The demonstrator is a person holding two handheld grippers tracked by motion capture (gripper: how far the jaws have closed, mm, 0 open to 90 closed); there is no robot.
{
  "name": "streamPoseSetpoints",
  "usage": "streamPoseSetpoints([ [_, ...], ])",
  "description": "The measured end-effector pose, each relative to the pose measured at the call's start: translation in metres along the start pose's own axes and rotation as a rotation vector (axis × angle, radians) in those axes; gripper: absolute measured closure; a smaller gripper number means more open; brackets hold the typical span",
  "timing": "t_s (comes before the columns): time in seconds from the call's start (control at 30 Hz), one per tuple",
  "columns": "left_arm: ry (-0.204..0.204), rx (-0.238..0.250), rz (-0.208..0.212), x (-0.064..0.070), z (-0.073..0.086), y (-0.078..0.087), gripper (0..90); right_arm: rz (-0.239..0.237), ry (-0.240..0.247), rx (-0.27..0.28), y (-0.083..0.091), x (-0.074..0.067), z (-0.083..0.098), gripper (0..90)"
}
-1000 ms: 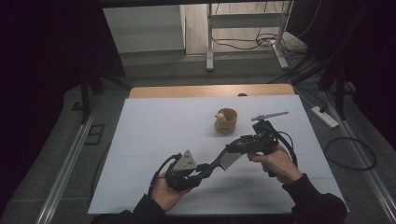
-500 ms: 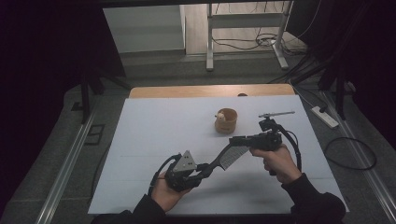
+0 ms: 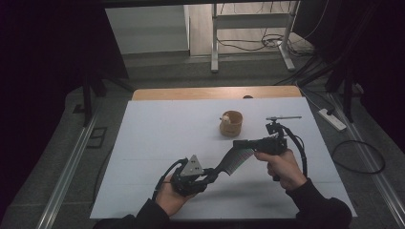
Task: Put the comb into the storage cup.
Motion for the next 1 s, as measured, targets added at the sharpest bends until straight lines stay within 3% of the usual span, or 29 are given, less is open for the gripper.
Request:
streamPoseSetpoints([
  [0.2, 0.031, 0.009, -0.003, -0.002, -0.002, 0.001, 49.8, 0.007, 0.02, 0.018, 0.003, -0.003, -0.001, 84.3],
  [0.37, 0.1, -0.006, 0.037, -0.007, -0.001, -0.001, 35.9, 0.041, 0.059, 0.018, 0.005, -0.005, -0.002, 84.2],
  [0.57, 0.154, -0.035, 0.043, -0.01, 0.003, 0.0, 21.4, 0.072, 0.123, 0.035, 0.008, -0.009, -0.002, 84.1],
  [0.73, 0.155, -0.07, 0.052, -0.013, 0.007, 0.005, 13.8, 0.088, 0.141, 0.048, 0.01, -0.011, -0.002, 84.1],
  [0.83, 0.179, -0.08, 0.065, -0.018, 0.013, 0.008, 10.3, 0.1, 0.153, 0.052, 0.012, -0.011, -0.003, 84.2],
  [1.0, 0.198, -0.083, 0.029, -0.026, 0.018, 0.014, 4.8, 0.127, 0.167, 0.058, 0.014, -0.01, -0.002, 84.1],
])
Point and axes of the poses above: each handheld gripper's, and its own axes: y roughly backward along the jaws, z roughly out of its underside, x roughly to its right, the point moved 1 cm from there along -y, roughly forward along the jaws, and after that the axes turned 3 degrees about z, right-handed, at the moved point
